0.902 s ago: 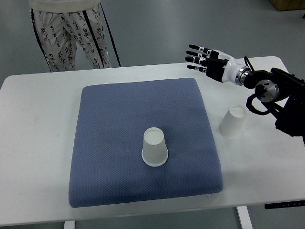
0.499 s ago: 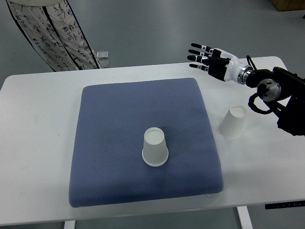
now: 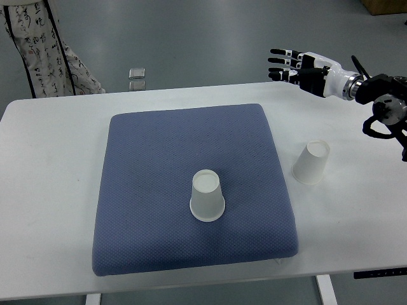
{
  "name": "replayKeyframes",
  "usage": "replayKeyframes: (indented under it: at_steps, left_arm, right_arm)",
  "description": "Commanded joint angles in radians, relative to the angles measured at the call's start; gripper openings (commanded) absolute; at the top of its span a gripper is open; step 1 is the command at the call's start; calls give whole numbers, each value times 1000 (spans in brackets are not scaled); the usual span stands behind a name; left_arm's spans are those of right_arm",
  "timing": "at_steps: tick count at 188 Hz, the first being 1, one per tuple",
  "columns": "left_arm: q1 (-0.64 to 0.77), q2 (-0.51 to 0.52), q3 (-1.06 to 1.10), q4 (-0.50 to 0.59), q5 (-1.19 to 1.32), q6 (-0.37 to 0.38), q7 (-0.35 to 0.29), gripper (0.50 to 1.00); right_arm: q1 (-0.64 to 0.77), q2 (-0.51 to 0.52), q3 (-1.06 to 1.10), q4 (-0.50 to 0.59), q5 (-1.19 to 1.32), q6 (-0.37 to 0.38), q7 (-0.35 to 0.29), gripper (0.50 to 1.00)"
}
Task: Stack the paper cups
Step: 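Move the right hand toward the loose white paper cup beside the pad, then lower the right hand around the loose white paper cup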
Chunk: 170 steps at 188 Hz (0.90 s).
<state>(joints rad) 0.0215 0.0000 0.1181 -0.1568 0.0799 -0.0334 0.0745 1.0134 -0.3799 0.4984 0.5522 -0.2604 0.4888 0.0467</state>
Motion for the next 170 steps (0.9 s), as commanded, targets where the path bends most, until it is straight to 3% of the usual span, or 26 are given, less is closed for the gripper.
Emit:
replayKeyframes:
  at_steps: [1, 18, 45, 106, 146, 170]
  left_arm:
    - [0, 0, 0, 0, 0, 0, -1, 1000]
    - [0, 0, -1, 0, 0, 1, 1, 1000]
    - [0, 0, -1, 0, 0, 0, 1, 1000]
    - [0, 0, -1, 0, 0, 0, -1, 1000]
    - [0, 0, -1, 0, 0, 1, -1, 1000]
    - [0, 0, -1, 0, 0, 0, 1, 1000]
  right_arm:
    - [20, -24, -9, 3, -89, 1, 5, 915]
    - [24, -53, -9, 11, -188, -1, 27, 915]
    - [16, -152, -11, 138, -399, -15, 102, 913]
    - [47, -228, -158, 230, -839, -64, 121, 913]
    - [171, -313, -448, 264, -910, -67, 277, 913]
    - [234, -353, -543, 334, -912, -70, 302, 913]
